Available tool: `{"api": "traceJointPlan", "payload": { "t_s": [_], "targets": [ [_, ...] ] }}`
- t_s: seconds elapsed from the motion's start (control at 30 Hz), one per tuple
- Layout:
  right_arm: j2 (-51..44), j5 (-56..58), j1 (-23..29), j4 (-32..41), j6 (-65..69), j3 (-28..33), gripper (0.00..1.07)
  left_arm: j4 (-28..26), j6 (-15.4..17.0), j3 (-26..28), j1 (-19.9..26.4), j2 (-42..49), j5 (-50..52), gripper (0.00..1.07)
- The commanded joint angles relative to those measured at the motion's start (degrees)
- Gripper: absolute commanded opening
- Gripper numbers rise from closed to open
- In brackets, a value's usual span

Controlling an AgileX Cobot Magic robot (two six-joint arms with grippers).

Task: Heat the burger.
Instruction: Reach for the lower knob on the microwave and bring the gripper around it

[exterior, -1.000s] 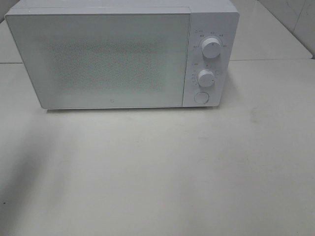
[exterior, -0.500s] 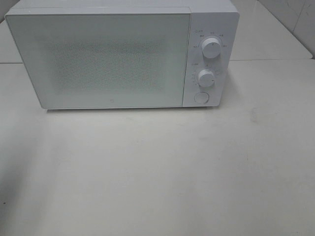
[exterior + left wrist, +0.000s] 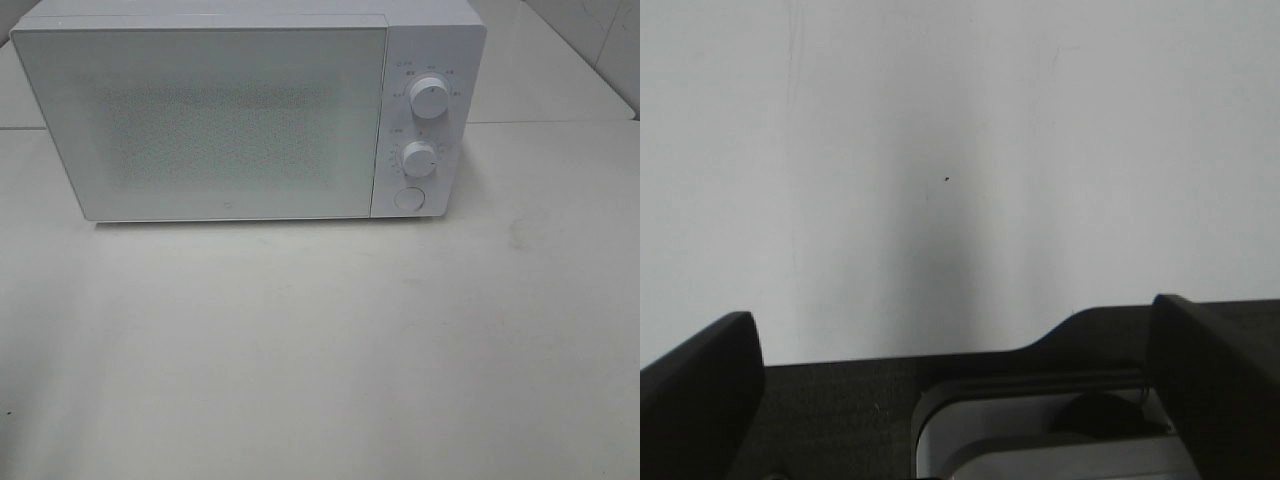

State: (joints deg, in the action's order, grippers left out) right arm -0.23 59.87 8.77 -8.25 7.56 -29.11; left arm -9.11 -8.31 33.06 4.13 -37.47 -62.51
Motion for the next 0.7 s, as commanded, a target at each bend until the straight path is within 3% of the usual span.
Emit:
{"api": "traceJointPlan", "payload": {
  "t_s": [0.03, 0.13, 0.23, 0.33, 0.7],
  "targets": [
    [-1.55, -0.4, -0.34, -0.23, 0.4, 0.0, 0.75, 0.0, 0.29, -2.92, 0.17, 5.56, 2.58, 0.96],
    [-1.55, -0.4, -0.34, -0.23, 0.4, 0.0, 0.75, 0.29, 1.03, -4.47, 0.17, 10.49, 2.92, 0.96],
    [-1.55, -0.4, -0.34, -0.23, 0.4, 0.0, 0.75, 3.27, 5.33, -4.53, 0.17, 16.44, 3.04, 0.96],
    [-1.55, -0.4, -0.34, -0.23, 0.4, 0.0, 0.75, 4.64, 7.16, -4.58, 0.17, 20.23, 3.04, 0.96],
    [-1.55, -0.4, -0.34, -0.23, 0.4, 0.0, 0.75, 4.81, 7.39, -4.58, 0.0, 33.86, 3.15, 0.95]
  ]
}}
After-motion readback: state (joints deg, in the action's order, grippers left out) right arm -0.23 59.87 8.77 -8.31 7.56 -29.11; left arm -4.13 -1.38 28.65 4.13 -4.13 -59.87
